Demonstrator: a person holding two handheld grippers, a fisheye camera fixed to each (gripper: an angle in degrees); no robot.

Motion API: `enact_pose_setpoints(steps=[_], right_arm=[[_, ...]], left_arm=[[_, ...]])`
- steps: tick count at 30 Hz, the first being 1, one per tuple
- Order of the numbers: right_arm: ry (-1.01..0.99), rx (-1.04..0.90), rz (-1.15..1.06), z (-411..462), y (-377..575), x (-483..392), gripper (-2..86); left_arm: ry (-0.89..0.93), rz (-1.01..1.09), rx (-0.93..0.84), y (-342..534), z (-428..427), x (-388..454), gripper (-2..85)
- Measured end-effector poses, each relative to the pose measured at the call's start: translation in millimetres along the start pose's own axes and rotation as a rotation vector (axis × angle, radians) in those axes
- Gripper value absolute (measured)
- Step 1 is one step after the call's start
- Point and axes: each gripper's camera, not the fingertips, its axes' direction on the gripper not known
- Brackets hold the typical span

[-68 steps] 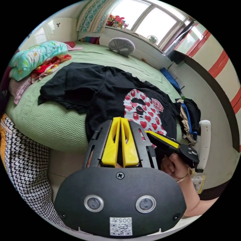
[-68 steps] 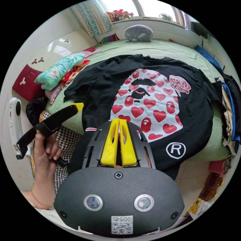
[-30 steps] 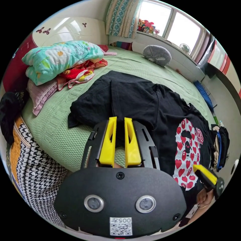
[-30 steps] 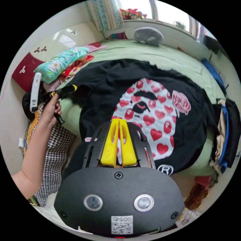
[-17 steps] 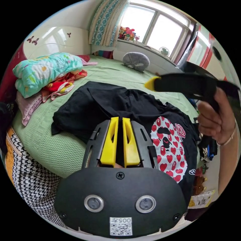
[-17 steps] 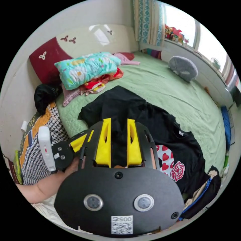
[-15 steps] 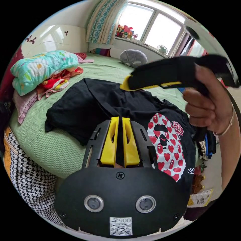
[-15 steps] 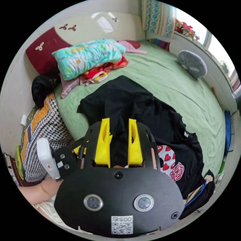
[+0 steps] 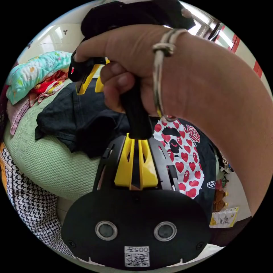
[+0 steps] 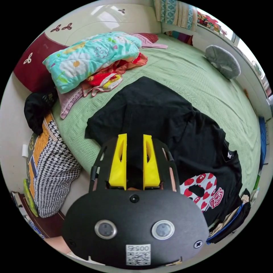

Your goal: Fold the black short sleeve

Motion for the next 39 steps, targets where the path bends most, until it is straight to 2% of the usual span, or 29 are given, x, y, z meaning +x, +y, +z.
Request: enact_pose_setpoints(steps=[2, 7, 9, 15, 17, 21, 28, 32, 35, 39], right_arm=[[0.043, 0.006, -0.039, 4.1, -8.9, -8.1, 6.3], [0.037, -0.008, -0.061, 19.5, -38.0, -18.4, 6.3], [0.036, -0.015, -0.074, 28.7, -50.1, -24.4, 6.3], [0.216, -0.074, -0.11, 60.7, -71.8, -34.0, 3.2], [0.188, -0.058, -0.13, 54.6, -72.5, -28.0, 1.1], [0.151, -0.024, -0.104, 34.2, -76.1, -8.0, -1.4], [-0.011, 0.104, 0.001, -47.5, -74.8, 48.8, -1.6], [-0.006, 0.199, 0.047, -102.3, -56.0, 93.1, -1.6], [0.022, 0.247, 0.148, -124.6, -29.2, 145.0, -1.6], [0.0, 0.2, 0.343, -114.9, 13.5, 224.6, -1.4]], left_arm=[[-0.01, -0.095, 0.047, 4.0, -12.7, -29.5, 7.9], [0.026, -0.256, 0.051, 1.7, -20.7, -84.7, 9.9], [-0.002, -0.237, 0.052, -0.9, -20.9, -86.6, 10.3], [-0.048, -0.202, -0.009, -16.4, 4.1, -82.8, 10.3], [-0.057, -0.177, -0.059, -22.7, 15.3, -80.5, 9.1], [-0.095, -0.155, -0.037, -22.4, 8.3, -70.3, 5.5], [-0.084, -0.07, 0.099, -24.8, -32.4, -31.7, 2.7], [-0.008, 0.02, 0.178, -27.6, -55.4, 6.1, 1.7], [0.095, 0.114, 0.189, -20.9, -59.6, 38.2, 2.1], [0.092, 0.167, 0.141, -5.5, -47.1, 69.9, 3.6]])
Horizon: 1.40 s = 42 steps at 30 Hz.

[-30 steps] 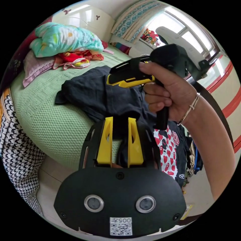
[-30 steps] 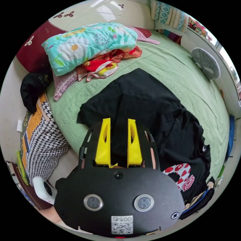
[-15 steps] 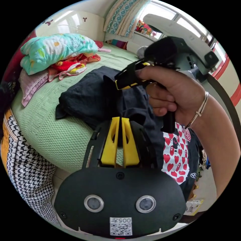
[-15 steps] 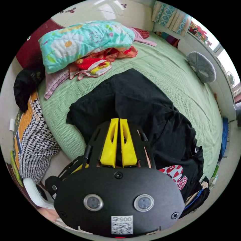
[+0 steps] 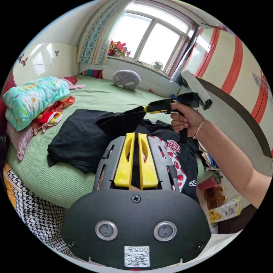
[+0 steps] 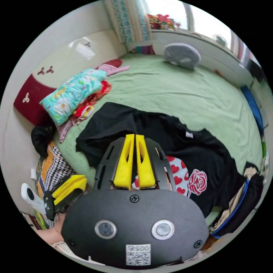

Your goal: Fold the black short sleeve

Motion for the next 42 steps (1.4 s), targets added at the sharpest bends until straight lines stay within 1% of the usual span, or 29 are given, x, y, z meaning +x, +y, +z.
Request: enact_pose_setpoints(steps=[2, 3, 5, 9, 15, 19, 22, 26, 30, 32, 33, 36, 38, 39, 40, 41, 42], right_arm=[[0.036, -0.073, 0.082, 19.1, 16.6, 50.3, -0.7], [0.051, -0.097, 0.091, 24.5, 20.6, 59.8, -0.5], [0.143, -0.154, 0.133, 35.4, 33.0, 87.9, 2.1], [0.111, -0.13, 0.117, 26.9, 40.3, 102.9, 4.5], [0.105, -0.086, 0.005, 9.8, 23.2, 96.0, 6.5], [0.085, -0.099, -0.1, 14.5, 13.9, 94.7, 7.4], [0.085, -0.128, -0.208, 21.1, 17.3, 90.3, 7.3], [0.158, -0.121, -0.305, 28.7, 25.0, 81.1, 5.9], [0.23, -0.138, -0.329, 36.7, 20.7, 80.5, 3.3], [0.296, -0.107, -0.236, 30.8, 11.0, 91.5, 2.0], [0.295, -0.099, -0.204, 27.7, 8.3, 96.3, 1.4], [0.184, -0.067, -0.06, 10.7, 0.0, 127.9, 0.4], [0.078, -0.069, 0.066, 0.0, -0.9, 158.1, -0.2], [0.049, -0.067, 0.099, -2.8, -0.3, 165.8, -0.2], [-0.021, -0.066, 0.147, -8.2, 2.0, 179.9, -0.1], [-0.074, -0.056, 0.18, -13.6, 5.9, 192.3, 0.1], [-0.083, -0.054, 0.19, -15.8, 7.9, 197.1, 0.3]], left_arm=[[-0.016, 0.012, -0.034, 10.0, 15.3, 12.0, 4.0], [-0.017, 0.009, -0.053, 12.1, 20.7, 13.6, 4.1], [-0.011, -0.002, -0.123, 18.0, 41.2, 17.1, 5.0], [-0.02, 0.001, -0.178, 23.1, 65.3, 22.3, 6.4], [-0.026, 0.042, -0.211, 19.3, 103.8, 38.9, 8.6], [-0.051, 0.111, -0.217, 10.3, 135.3, 54.0, 11.9], [-0.016, 0.162, -0.23, 4.3, 159.5, 62.8, 13.0], [-0.002, 0.271, -0.259, 1.1, 193.4, 81.1, 13.8], [-0.011, 0.29, -0.31, 0.9, 223.2, 85.1, 13.3], [-0.065, 0.282, -0.373, 5.2, 240.4, 81.3, 10.3], [-0.085, 0.282, -0.384, 7.0, 242.9, 80.0, 9.5], [-0.106, 0.258, -0.382, 14.5, 240.1, 71.2, 6.1], [-0.151, 0.233, -0.38, 18.3, 232.6, 61.8, 2.1], [-0.167, 0.235, -0.382, 19.6, 231.5, 59.2, 1.3], [-0.187, 0.237, -0.391, 22.1, 230.1, 53.3, 0.7], [-0.176, 0.235, -0.39, 24.2, 227.8, 47.2, 0.3], [-0.164, 0.227, -0.384, 24.6, 225.9, 44.1, 0.2]])
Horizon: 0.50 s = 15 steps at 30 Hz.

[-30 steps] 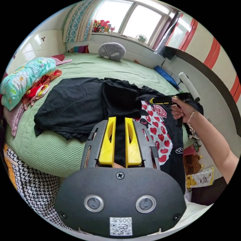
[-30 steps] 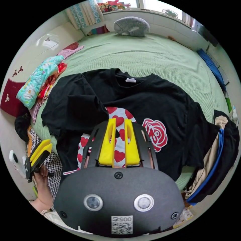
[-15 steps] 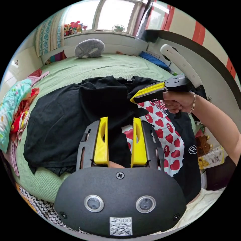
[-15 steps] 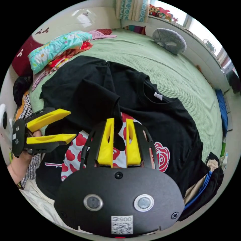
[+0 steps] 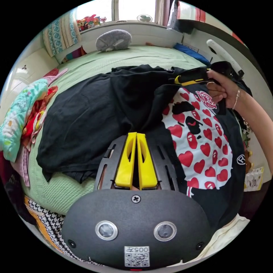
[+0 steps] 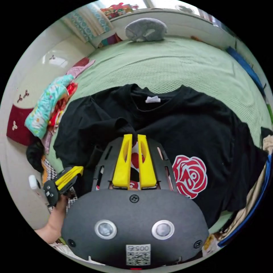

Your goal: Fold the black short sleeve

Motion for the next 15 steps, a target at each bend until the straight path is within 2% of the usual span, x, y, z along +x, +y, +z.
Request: enact_pose_setpoints(steps=[3, 7, 9, 13, 15], right_arm=[[0.037, -0.027, -0.03, -8.6, 7.8, 10.1, 1.4], [0.131, -0.003, -0.055, -31.0, 14.7, 13.8, 3.3], [0.118, 0.025, -0.09, -45.7, 18.2, 11.8, 3.2], [-0.035, 0.005, -0.344, -67.1, 38.8, -18.3, 5.2], [-0.032, -0.044, -0.423, -64.1, 48.9, -32.7, 5.9]], left_arm=[[0.031, -0.043, 0.003, 4.1, -5.2, -12.4, 0.1], [-0.024, -0.05, 0.019, 5.1, -14.7, -15.8, 0.9], [-0.022, -0.043, 0.036, 4.7, -18.9, -16.4, 2.2], [0.017, -0.006, 0.088, -1.2, -24.8, -17.9, 6.3], [0.022, 0.008, 0.083, -7.0, -21.3, -18.9, 8.3]])
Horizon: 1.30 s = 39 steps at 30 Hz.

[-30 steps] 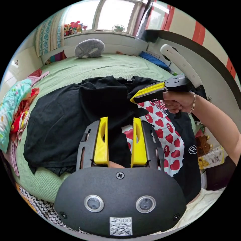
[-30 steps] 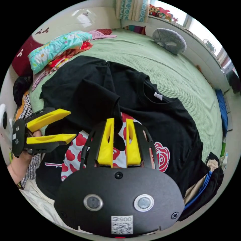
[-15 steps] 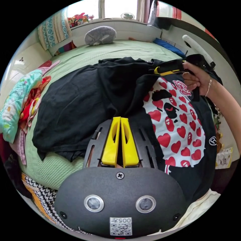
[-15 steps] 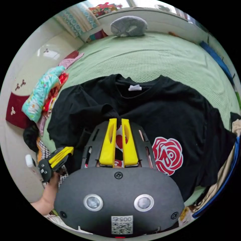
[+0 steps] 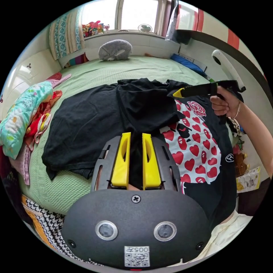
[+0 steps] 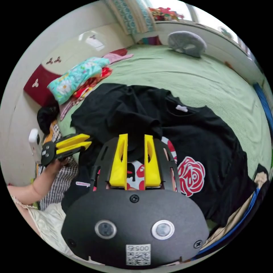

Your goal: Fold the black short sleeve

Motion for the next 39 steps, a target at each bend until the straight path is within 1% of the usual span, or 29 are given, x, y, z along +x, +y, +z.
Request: enact_pose_setpoints(steps=[4, 7, 12, 14, 16, 20, 21, 24, 25, 26, 30, 32, 35, 39], right_arm=[[0.023, -0.092, -0.032, 21.2, 9.4, -19.1, 6.3], [0.028, -0.154, 0.009, 34.6, 17.9, -17.5, 4.4], [-0.06, -0.035, 0.013, 10.6, 46.9, -21.4, 1.9], [-0.067, 0.01, 0.003, -3.3, 58.6, -28.5, 0.9], [-0.083, 0.025, -0.009, -8.5, 63.6, -35.5, 0.6], [-0.193, 0.029, -0.005, -2.4, 65.5, -57.3, 0.3], [-0.194, 0.02, -0.004, 0.9, 65.3, -61.2, 0.3], [-0.249, -0.139, -0.062, 25.7, 65.3, -81.8, 1.0], [-0.244, -0.187, -0.097, 31.4, 68.6, -88.7, 1.3], [-0.21, -0.182, -0.131, 29.8, 72.9, -92.9, 1.9], [-0.162, -0.079, -0.144, 1.5, 73.9, -79.4, 3.9], [-0.127, 0.012, -0.058, -19.6, 60.5, -50.5, 4.8], [-0.088, 0.073, 0.058, -30.2, 30.9, -13.9, 4.8], [0.002, 0.065, 0.085, -21.5, -18.1, 5.6, 4.7]], left_arm=[[-0.011, 0.022, -0.039, -11.8, 15.2, -4.2, 9.0], [-0.036, -0.037, -0.062, -15.4, 25.6, -17.3, 5.2], [0.048, -0.093, -0.055, -15.9, 22.8, -44.7, 3.8], [0.074, -0.138, -0.014, -15.0, 9.1, -61.7, 3.3], [0.087, -0.157, 0.0, -15.1, 0.0, -75.4, 2.9], [0.073, -0.219, 0.004, -11.9, -11.5, -109.0, 1.8], [0.075, -0.228, 0.005, -10.7, -12.6, -113.7, 1.6], [0.015, -0.313, -0.013, -3.5, -14.5, -138.0, 0.2], [-0.012, -0.339, -0.02, -0.5, -15.6, -147.7, -0.1], [0.006, -0.346, -0.019, 2.2, -17.1, -155.5, -0.2], [0.065, -0.322, 0.025, 5.9, -29.3, -163.6, -0.1], [0.081, -0.277, 0.052, 1.7, -36.4, -157.5, 0.8], [0.109, -0.229, 0.048, -7.8, -32.4, -149.6, 4.3], [0.125, -0.221, 0.012, -15.9, -18.3, -149.1, 6.7]])
